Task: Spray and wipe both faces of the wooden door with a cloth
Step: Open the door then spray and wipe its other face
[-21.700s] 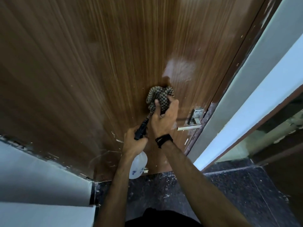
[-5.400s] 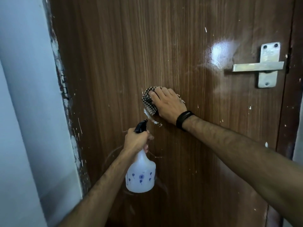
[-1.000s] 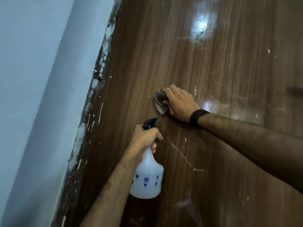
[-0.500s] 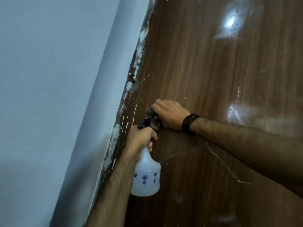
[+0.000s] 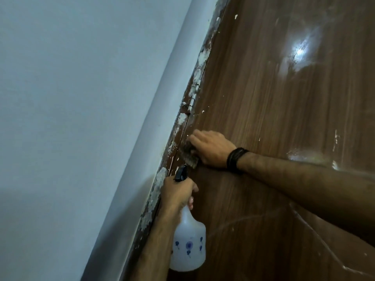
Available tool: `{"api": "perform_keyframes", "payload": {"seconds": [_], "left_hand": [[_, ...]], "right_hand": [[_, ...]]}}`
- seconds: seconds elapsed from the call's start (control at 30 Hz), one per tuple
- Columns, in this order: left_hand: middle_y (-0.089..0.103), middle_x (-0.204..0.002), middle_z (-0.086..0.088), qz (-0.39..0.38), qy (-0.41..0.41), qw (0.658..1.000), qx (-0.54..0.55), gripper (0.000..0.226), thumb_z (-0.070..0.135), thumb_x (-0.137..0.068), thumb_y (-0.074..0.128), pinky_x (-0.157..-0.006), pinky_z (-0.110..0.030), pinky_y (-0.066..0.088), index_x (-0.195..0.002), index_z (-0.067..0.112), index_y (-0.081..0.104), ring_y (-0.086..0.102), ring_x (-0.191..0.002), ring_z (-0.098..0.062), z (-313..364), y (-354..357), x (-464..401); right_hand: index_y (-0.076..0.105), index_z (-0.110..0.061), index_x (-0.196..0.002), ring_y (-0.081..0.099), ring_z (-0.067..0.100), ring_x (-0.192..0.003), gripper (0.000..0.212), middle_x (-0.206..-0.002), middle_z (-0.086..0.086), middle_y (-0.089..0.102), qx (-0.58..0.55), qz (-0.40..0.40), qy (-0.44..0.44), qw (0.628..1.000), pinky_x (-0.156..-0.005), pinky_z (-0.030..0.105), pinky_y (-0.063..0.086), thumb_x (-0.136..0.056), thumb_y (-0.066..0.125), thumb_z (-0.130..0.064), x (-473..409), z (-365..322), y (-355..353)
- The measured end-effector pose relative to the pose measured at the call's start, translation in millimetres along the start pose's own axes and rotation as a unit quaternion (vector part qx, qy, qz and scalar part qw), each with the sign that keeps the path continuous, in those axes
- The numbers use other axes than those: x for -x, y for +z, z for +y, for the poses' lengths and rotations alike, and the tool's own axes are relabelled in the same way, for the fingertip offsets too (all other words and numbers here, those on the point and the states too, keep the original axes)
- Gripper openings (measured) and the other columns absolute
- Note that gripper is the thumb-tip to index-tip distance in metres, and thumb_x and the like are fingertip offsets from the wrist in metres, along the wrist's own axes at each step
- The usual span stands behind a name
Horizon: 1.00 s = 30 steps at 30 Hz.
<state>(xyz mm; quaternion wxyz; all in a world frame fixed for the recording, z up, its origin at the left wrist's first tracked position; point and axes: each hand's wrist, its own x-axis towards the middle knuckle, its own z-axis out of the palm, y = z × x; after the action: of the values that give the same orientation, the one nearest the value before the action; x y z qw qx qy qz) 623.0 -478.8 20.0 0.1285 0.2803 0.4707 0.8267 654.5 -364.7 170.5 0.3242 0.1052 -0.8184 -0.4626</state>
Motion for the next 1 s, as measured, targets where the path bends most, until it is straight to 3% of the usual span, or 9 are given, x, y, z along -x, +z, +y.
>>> {"api": "perform_keyframes", "payload": {"seconds": [0.13, 0.2, 0.33, 0.43, 0.53, 0.6, 0.7, 0.83, 1.0], "left_hand": [[0.058, -0.072, -0.006, -0.019, -0.007, 1.0, 0.019, 0.015, -0.001, -0.087, 0.066, -0.053, -0.03, 0.046, -0.096, 0.01, 0.064, 0.049, -0.051, -0.014, -4.6, 3.1, -10.8], [0.059, -0.073, -0.007, -0.024, -0.009, 1.0, 0.014, 0.014, -0.001, -0.087, 0.066, -0.056, -0.032, 0.047, -0.094, 0.011, 0.063, 0.05, -0.053, -0.015, -4.6, 5.3, -14.6], [0.058, -0.071, -0.006, -0.02, -0.002, 1.0, -0.004, 0.012, 0.0, -0.088, 0.066, -0.057, -0.032, 0.048, -0.092, 0.011, 0.063, 0.051, -0.053, -0.015, -8.1, 2.1, -21.3], [0.057, -0.064, -0.005, -0.003, 0.008, 1.0, -0.016, 0.011, 0.0, -0.086, 0.066, -0.056, -0.033, 0.048, -0.089, 0.01, 0.065, 0.05, -0.051, -0.016, -11.3, -2.0, -23.5], [0.055, -0.056, -0.003, 0.017, 0.012, 0.999, -0.025, 0.01, 0.0, -0.084, 0.065, -0.053, -0.031, 0.045, -0.084, 0.01, 0.065, 0.049, -0.047, -0.016, -12.9, -3.7, -20.7], [0.054, -0.055, -0.002, 0.018, 0.007, 0.999, -0.04, 0.01, 0.0, -0.083, 0.064, -0.051, -0.03, 0.044, -0.085, 0.009, 0.066, 0.049, -0.046, -0.015, -14.4, -4.9, -15.7], [0.058, -0.066, -0.004, 0.011, -0.012, 0.998, -0.061, 0.012, -0.001, -0.085, 0.064, -0.052, -0.031, 0.046, -0.088, 0.011, 0.064, 0.05, -0.05, -0.014, -18.6, -10.9, -9.3], [0.06, -0.074, -0.006, 0.005, -0.028, 0.996, -0.083, 0.014, -0.001, -0.086, 0.065, -0.054, -0.031, 0.047, -0.094, 0.01, 0.065, 0.051, -0.054, -0.015, -30.5, -27.8, -5.2], [0.057, -0.062, -0.006, 0.014, -0.053, 0.993, -0.106, 0.011, -0.003, -0.081, 0.066, -0.046, -0.027, 0.043, -0.09, 0.005, 0.065, 0.047, -0.044, -0.016, -46.6, -57.8, -4.5]], "right_hand": [[0.051, -0.011, -0.117, 0.056, 0.028, -0.093, 0.025, -0.113, 0.009, 0.054, 0.036, 0.092, 0.202, 0.974, -0.075, 0.038, 0.044, -0.096, 0.056, -0.025, -50.9, 60.7, -27.4], [0.052, -0.009, -0.117, 0.057, 0.031, -0.093, 0.027, -0.113, 0.01, 0.054, 0.048, 0.106, 0.243, 0.963, -0.075, 0.043, 0.046, -0.096, 0.056, -0.026, -61.5, 74.0, -31.8], [0.052, -0.011, -0.113, 0.052, 0.021, -0.083, 0.022, -0.108, 0.006, 0.054, 0.043, 0.123, 0.207, 0.97, -0.074, 0.038, 0.048, -0.097, 0.054, -0.027, -51.3, 50.4, -15.8], [0.051, -0.014, -0.118, 0.046, 0.012, -0.084, 0.024, -0.111, 0.003, 0.053, -0.008, 0.075, 0.137, 0.988, -0.08, 0.033, 0.049, -0.098, 0.052, -0.029, -31.3, 12.4, 6.5], [0.053, -0.013, -0.119, 0.052, 0.018, -0.086, 0.028, -0.112, 0.005, 0.055, -0.022, 0.016, -0.005, 1.0, -0.08, 0.034, 0.048, -0.094, 0.058, -0.026, -10.6, -36.5, 31.5], [0.053, -0.012, -0.121, 0.057, 0.023, -0.092, 0.033, -0.115, 0.008, 0.056, -0.015, -0.001, -0.044, 0.999, -0.08, 0.037, 0.046, -0.092, 0.061, -0.025, -10.3, -43.8, 37.6], [0.05, -0.014, -0.127, 0.055, 0.023, -0.103, 0.035, -0.124, 0.008, 0.055, -0.025, 0.027, 0.039, 0.999, -0.089, 0.037, 0.044, -0.094, 0.059, -0.024, -33.4, -26.4, 27.9], [0.051, -0.009, -0.119, 0.057, 0.028, -0.093, 0.029, -0.113, 0.009, 0.055, 0.0, 0.07, 0.131, 0.989, -0.081, 0.04, 0.044, -0.095, 0.055, -0.024, -52.8, -11.9, 20.0], [0.054, -0.011, -0.118, 0.055, 0.021, -0.087, 0.026, -0.109, 0.006, 0.056, -0.012, 0.045, 0.052, 0.998, -0.081, 0.037, 0.049, -0.094, 0.055, -0.021, -15.9, -52.8, 38.8]]}}
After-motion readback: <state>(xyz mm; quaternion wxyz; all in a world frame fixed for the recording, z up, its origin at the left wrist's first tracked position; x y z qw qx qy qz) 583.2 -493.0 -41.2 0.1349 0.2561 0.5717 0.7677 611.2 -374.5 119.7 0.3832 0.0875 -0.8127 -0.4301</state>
